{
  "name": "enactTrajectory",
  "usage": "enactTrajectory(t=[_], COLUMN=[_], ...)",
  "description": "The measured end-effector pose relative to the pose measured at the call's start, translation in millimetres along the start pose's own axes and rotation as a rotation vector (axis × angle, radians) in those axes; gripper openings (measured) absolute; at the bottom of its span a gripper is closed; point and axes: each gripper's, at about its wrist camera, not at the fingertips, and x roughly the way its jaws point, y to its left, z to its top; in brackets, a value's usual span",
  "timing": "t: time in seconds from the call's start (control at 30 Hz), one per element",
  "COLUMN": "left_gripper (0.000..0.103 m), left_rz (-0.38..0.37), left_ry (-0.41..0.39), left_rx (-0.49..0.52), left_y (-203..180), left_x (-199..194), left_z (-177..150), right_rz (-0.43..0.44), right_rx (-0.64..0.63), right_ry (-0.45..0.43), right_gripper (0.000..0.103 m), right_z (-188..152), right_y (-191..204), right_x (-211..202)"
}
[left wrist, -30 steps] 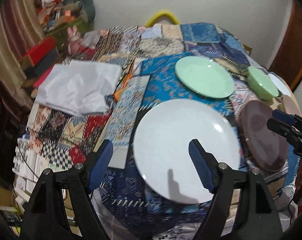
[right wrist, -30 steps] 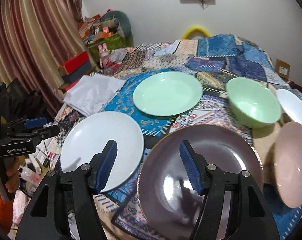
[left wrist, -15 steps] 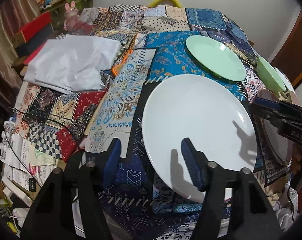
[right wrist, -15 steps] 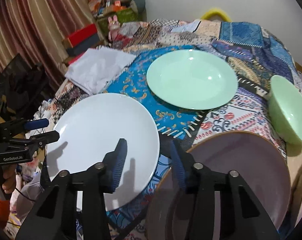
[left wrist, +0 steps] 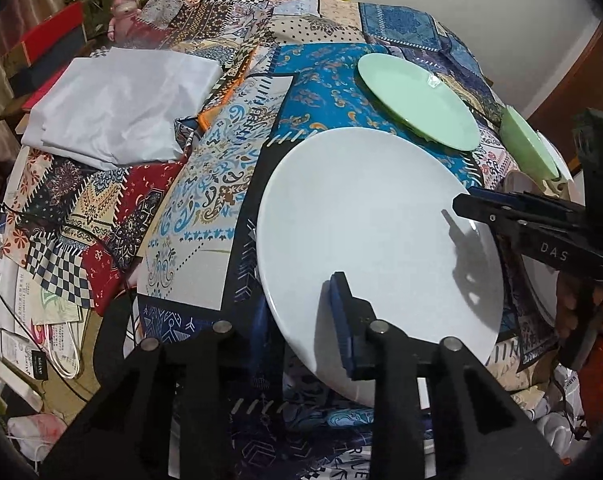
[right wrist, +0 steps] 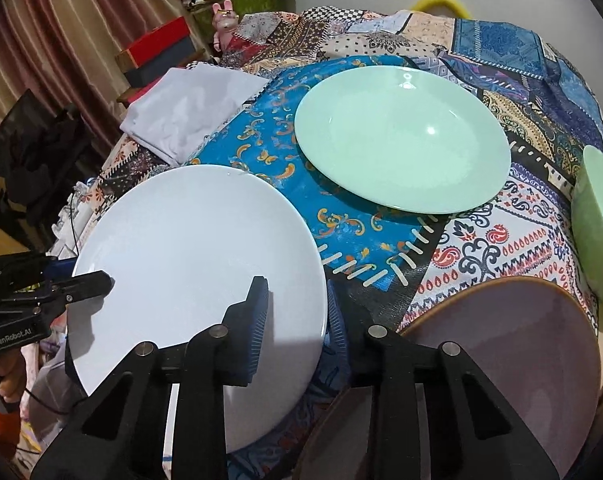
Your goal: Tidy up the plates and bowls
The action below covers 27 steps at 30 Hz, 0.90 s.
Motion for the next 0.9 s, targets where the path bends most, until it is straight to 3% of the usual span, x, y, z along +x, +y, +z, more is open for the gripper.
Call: enactTrajectory(t=[0.3, 0.67, 0.9], left_gripper=[0.030, 0.031, 0.036], left_rz=[0.049, -0.068, -0.070], left_ry=[-0.008, 0.042, 0.046], left_rx=[-0.025, -0.068, -0.068], left_y=[12, 20, 15], left_x=[8, 7, 9], left_z=[29, 10, 6], right_rz=[0.003, 0.012, -0.004], right_rx=[0.034, 0.012, -0.015], right_ry=[-0.011, 0.016, 0.019], right_gripper=[0.028, 0.028, 0.028], right_z=[3, 1, -1], right_y=[6, 6, 8], right_x=[3, 7, 12])
